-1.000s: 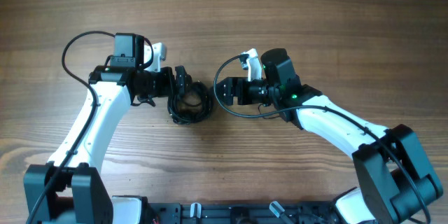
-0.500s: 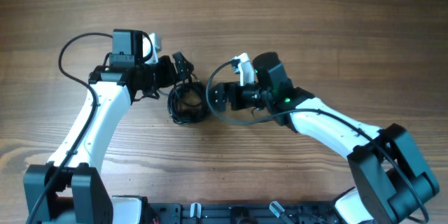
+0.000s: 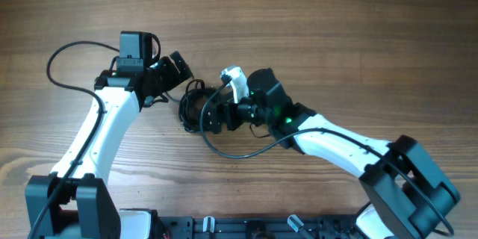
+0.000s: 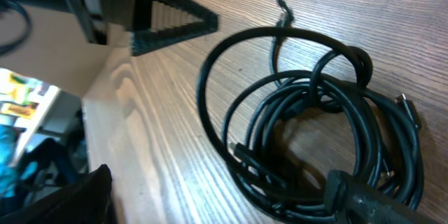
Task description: Untangle cables
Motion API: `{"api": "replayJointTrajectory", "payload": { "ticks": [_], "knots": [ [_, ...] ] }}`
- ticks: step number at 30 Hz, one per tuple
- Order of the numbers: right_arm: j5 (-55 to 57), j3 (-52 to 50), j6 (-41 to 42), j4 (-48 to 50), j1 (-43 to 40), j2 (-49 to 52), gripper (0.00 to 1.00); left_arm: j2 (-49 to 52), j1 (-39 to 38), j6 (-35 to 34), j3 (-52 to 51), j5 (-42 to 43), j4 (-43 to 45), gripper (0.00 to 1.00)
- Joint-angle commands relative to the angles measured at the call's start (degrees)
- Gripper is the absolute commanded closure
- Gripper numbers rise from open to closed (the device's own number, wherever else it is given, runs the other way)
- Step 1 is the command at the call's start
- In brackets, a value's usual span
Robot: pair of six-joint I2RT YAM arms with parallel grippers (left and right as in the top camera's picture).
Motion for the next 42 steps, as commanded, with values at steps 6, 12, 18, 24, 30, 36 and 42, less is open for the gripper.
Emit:
{"api": "replayJointTrajectory", "payload": {
  "ticks": [6,12,18,24,30,36,42],
  "knots": [
    [5.6,0.57,-1.44,9.88,2.6,7.37,0.06,0.0,0.02,-5.97,0.0,-5.33,-0.2,0.0],
    [8.07,0.57,-1.44,15.32,2.49,12.57,0.37,0.0,0.02,-5.92,0.0,-5.31,-0.24,0.0],
    [5.07,0.59,-0.72,13.29,-0.44,8.87,0.96,0.0,0.02,-5.92,0.0,-5.31,-0.37,0.0],
    [2.73,0.59,0.76,-0.59,-3.69,4.22,0.96,0.0,0.02,-5.9,0.0,-5.33,-0.44,0.0],
    [-4.26,0.59,5.42,-9.05,-5.57,3.06,0.89,0.0,0.02,-5.9,0.0,-5.33,-0.76,0.0],
    [-4.81,0.59,5.49,-16.39,-5.55,3.06,0.95,0.0,0.02,-5.88,0.0,-5.33,-1.31,0.0],
    [-4.81,0.59,5.05,-25.16,-6.27,3.06,0.96,0.0,0.02,-5.88,0.0,-5.33,-1.33,0.0]
  ]
}}
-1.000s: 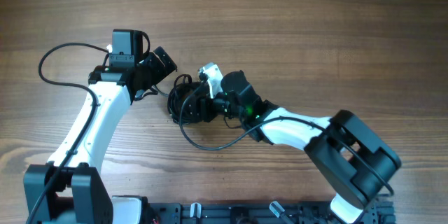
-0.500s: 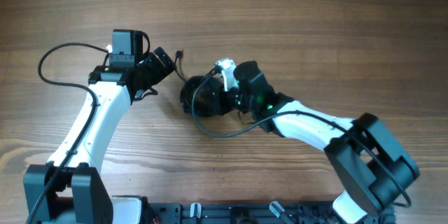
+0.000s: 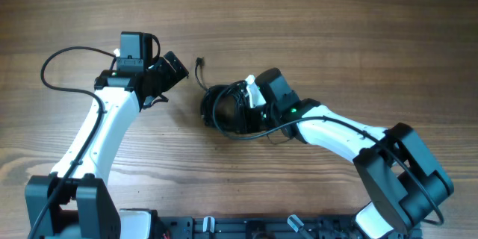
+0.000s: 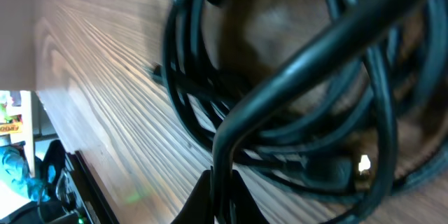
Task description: Untangle cables
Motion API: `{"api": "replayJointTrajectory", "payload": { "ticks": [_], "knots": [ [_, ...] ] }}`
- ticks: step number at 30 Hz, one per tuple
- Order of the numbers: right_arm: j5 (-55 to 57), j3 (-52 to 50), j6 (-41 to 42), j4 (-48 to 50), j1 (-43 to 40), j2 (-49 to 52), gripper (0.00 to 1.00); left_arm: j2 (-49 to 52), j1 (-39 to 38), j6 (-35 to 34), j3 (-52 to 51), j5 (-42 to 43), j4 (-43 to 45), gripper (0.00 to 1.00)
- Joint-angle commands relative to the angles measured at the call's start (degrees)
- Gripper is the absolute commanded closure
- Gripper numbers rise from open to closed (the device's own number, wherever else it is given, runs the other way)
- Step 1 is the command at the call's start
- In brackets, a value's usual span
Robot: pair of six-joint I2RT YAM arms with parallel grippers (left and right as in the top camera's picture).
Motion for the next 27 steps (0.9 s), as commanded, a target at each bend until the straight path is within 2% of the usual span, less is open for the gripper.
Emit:
{"api": "replayJointTrajectory", "payload": {
  "ticks": [1,5,6,7,9,10,11,15,16,22,27],
  "knots": [
    [-1.38,-0.22,0.92,-4.52,-1.33,-0.46,0.96,0.0,0.02,-0.74,0.0,-0.76,-0.22,0.0],
    [-3.72,0.2,0.85,-10.32,-5.05,-0.85,0.95,0.0,0.02,-0.74,0.0,-0.76,-0.24,0.0],
    [-3.72,0.2,0.83,-11.23,-5.92,-1.09,0.89,0.0,0.02,-0.74,0.0,-0.76,-0.24,0.0],
    [-3.87,0.2,0.85,-11.76,-6.71,-1.09,0.69,0.0,0.02,-0.74,0.0,-0.76,-0.24,0.0],
    [-4.42,0.2,-0.7,-11.74,-7.26,-1.09,0.55,0.0,0.02,-0.74,0.0,-0.76,-0.24,0.0],
    [-5.25,0.2,-2.14,-11.26,-7.26,-1.09,0.4,0.0,0.02,-0.74,0.0,-0.76,-0.24,0.0],
    [-5.4,0.28,-2.34,-11.08,-7.26,-1.09,0.3,0.0,0.02,-0.74,0.0,-0.76,-0.24,0.0],
    [-5.4,1.81,-2.34,-12.09,-7.32,-2.56,0.1,0.0,0.02,-0.74,0.0,-0.76,-0.24,0.0],
    [-5.35,2.58,-2.36,-12.96,-7.37,-3.45,0.0,0.0,0.02,-0.74,0.0,-0.76,-0.22,0.0],
    [1.05,8.41,-2.49,-18.1,-7.52,-10.34,0.0,0.0,0.02,-0.74,0.0,-0.76,-0.26,0.0],
    [10.99,8.28,-2.45,-19.87,-7.52,-10.71,0.0,0.0,0.02,-0.74,0.0,-0.76,-0.46,0.0]
  ]
}}
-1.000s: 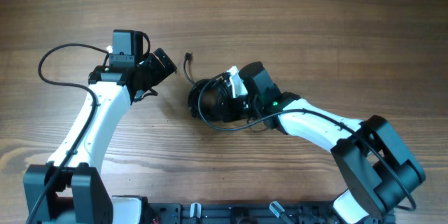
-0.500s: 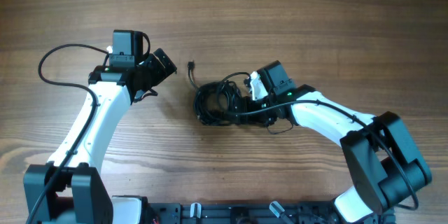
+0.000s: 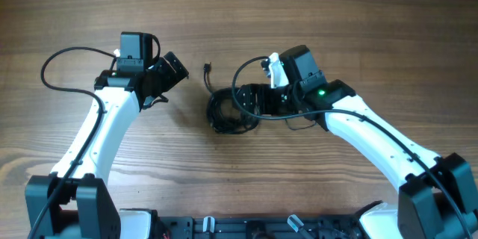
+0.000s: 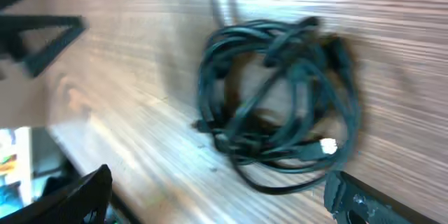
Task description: Untangle cables
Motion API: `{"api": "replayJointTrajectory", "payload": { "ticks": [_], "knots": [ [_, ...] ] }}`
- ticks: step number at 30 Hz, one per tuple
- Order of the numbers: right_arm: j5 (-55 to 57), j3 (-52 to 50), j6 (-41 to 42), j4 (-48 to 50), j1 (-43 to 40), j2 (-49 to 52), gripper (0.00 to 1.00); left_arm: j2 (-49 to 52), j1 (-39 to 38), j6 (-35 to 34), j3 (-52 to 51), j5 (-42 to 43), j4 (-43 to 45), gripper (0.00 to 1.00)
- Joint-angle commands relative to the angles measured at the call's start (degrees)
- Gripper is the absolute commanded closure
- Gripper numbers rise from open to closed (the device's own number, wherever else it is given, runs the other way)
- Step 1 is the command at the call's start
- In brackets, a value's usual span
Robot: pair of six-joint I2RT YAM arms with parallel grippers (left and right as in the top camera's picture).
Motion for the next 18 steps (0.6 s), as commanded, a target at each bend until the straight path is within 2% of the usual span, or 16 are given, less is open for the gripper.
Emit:
{"api": "replayJointTrajectory", "payload": {
  "ticks": [1,18],
  "knots": [
    [8.76,0.31,-0.48,-0.74,-0.15,-0.17,0.0,0.0,0.02,-0.74,0.0,-0.76,-0.11,0.0],
    [10.19,0.31,0.09,-0.59,-0.15,-0.17,0.0,0.0,0.02,-0.74,0.0,-0.76,-0.11,0.0]
  ]
}}
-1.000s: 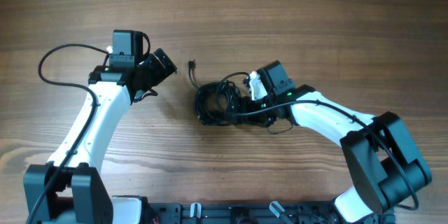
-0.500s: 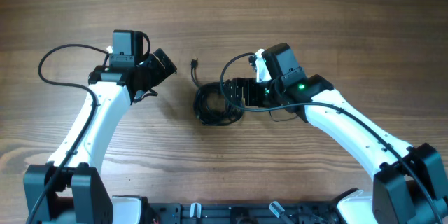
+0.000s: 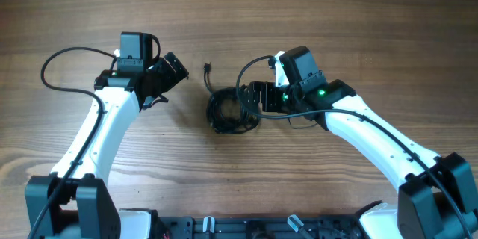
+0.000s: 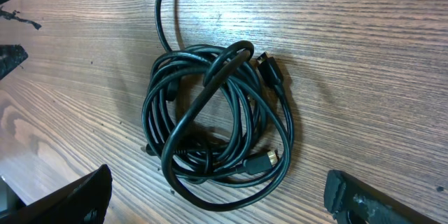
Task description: Untangle cables
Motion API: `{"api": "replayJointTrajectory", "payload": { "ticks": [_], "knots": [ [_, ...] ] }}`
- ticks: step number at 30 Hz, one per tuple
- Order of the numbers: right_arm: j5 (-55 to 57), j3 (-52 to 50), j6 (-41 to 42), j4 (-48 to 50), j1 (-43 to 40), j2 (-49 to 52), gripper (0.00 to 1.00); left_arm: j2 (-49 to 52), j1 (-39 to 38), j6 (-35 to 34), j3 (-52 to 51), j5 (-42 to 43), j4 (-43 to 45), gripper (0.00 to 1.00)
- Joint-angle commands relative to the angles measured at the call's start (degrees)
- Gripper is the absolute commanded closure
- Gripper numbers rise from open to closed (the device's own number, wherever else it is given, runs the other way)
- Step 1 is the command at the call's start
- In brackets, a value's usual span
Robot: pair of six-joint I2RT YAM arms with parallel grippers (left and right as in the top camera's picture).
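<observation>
A tangled bundle of black cables (image 3: 231, 112) (image 4: 217, 119) lies coiled on the wooden table. One loose tail runs out of it to a small plug (image 3: 207, 67) at the back. A gold-tipped plug (image 4: 267, 157) and a black plug (image 4: 271, 72) rest on the coil. My right gripper (image 3: 252, 97) (image 4: 218, 206) hovers open just right of and over the bundle, holding nothing; its fingers (image 4: 66, 199) stand wide on either side. My left gripper (image 3: 173, 69) waits open to the left of the bundle, apart from it.
The wooden table (image 3: 314, 15) reaches past every edge of the view. The right arm's own black lead (image 3: 250, 66) loops above its wrist. The left arm's lead (image 3: 60, 60) loops out at the far left.
The bundle lies where it was, with its tail toward the back. My right gripper has barely shifted and stays open over it. The left arm has not moved.
The bundle first lay close to my left gripper, with my right gripper low beside it. Then it lay farther right, with a strand between my right fingers. After that my right gripper was open and drawn back, the bundle resting mid-table with one tail pulled out.
</observation>
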Motion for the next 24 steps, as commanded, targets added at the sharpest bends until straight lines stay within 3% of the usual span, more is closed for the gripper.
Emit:
{"api": "replayJointTrajectory", "payload": {
  "ticks": [1,7,12,24],
  "knots": [
    [1.38,0.31,0.09,0.17,-0.15,-0.2,0.0,0.0,0.02,-0.74,0.0,-0.76,-0.04,0.0],
    [-1.66,0.31,9.31,7.54,-0.15,-0.22,0.0,0.0,0.02,-0.74,0.0,-0.76,-0.04,0.0],
    [-6.78,0.31,9.27,15.82,0.35,-0.2,0.0,0.0,0.02,-0.74,0.0,-0.74,-0.04,0.0],
    [1.66,0.31,9.29,18.23,12.96,6.25,0.0,0.0,0.02,-0.74,0.0,-0.74,-0.04,0.0]
  ]
}}
